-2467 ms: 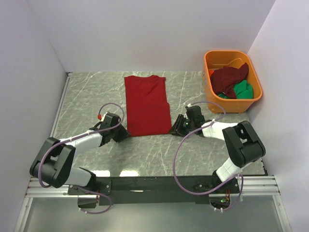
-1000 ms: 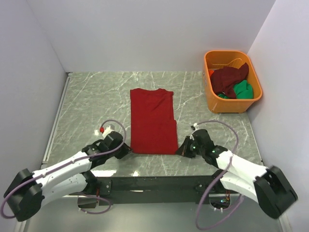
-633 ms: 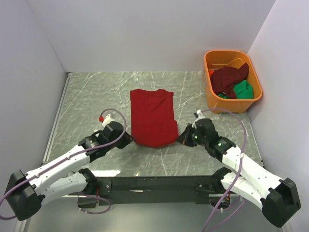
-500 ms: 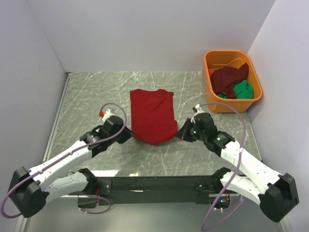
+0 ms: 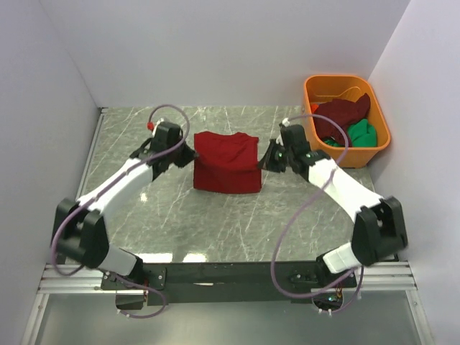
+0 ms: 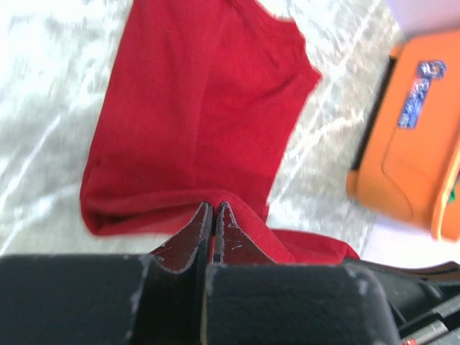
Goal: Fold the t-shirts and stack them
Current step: Fold the tshirt
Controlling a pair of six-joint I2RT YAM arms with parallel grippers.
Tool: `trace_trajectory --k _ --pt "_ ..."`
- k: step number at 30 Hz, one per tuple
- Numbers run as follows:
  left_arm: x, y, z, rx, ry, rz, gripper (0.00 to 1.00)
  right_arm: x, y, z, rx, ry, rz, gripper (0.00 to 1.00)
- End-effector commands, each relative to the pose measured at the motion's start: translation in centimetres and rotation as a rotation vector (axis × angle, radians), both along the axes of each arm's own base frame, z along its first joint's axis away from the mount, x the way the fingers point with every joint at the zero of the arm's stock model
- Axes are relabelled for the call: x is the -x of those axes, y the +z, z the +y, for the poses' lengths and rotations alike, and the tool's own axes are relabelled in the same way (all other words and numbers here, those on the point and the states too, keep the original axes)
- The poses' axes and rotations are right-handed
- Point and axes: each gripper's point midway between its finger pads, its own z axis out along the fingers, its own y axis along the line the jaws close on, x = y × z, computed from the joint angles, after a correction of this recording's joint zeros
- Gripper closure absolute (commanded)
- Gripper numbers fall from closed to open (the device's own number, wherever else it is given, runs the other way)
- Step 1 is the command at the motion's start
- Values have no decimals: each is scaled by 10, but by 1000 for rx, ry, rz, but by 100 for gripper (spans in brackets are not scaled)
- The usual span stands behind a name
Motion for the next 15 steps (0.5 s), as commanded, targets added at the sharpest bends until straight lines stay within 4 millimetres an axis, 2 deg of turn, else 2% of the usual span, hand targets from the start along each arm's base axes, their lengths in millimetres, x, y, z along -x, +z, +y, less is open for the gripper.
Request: trace_trajectory --k 1,2,3,4,5,6,8,9,10,12,13,14,15 --pt "-42 10 -6 -16 -32 -48 99 -39 13 8 -28 26 -42 100" --pt "-49 7 -6 -20 -29 -41 100 -45 14 10 -39 33 -40 100" --pt "-59 14 -9 -16 -35 -56 100 -59 13 10 -40 25 -37 100" --pt "-69 -1 -8 -33 -26 -28 100 -65 13 11 -42 23 -38 100" --pt "-75 -4 -8 -34 -20 -18 100 -76 24 14 -54 27 -58 100" --pt "-83 -4 -8 -33 -18 -22 100 -84 12 14 -49 27 -29 100" --pt "-100 -8 -8 -33 -7 -19 100 -97 12 15 -51 24 -29 100" --pt "-111 0 -9 -26 -1 -42 100 -110 10 16 -55 21 -28 100" --pt "-117 -11 -9 -21 -8 -20 100 -116 9 15 -57 18 -23 100" --pt "-128 -12 -8 -17 -1 -23 100 -132 16 17 -78 15 -37 100" --pt "-139 -13 -7 -9 -1 -25 100 -140 6 13 -82 8 -17 100" --pt "-145 -14 -7 -3 -3 -28 99 -145 5 13 -91 7 -11 100" --pt "-155 -6 -7 8 -7 -50 100 -154 5 15 -99 7 -15 100"
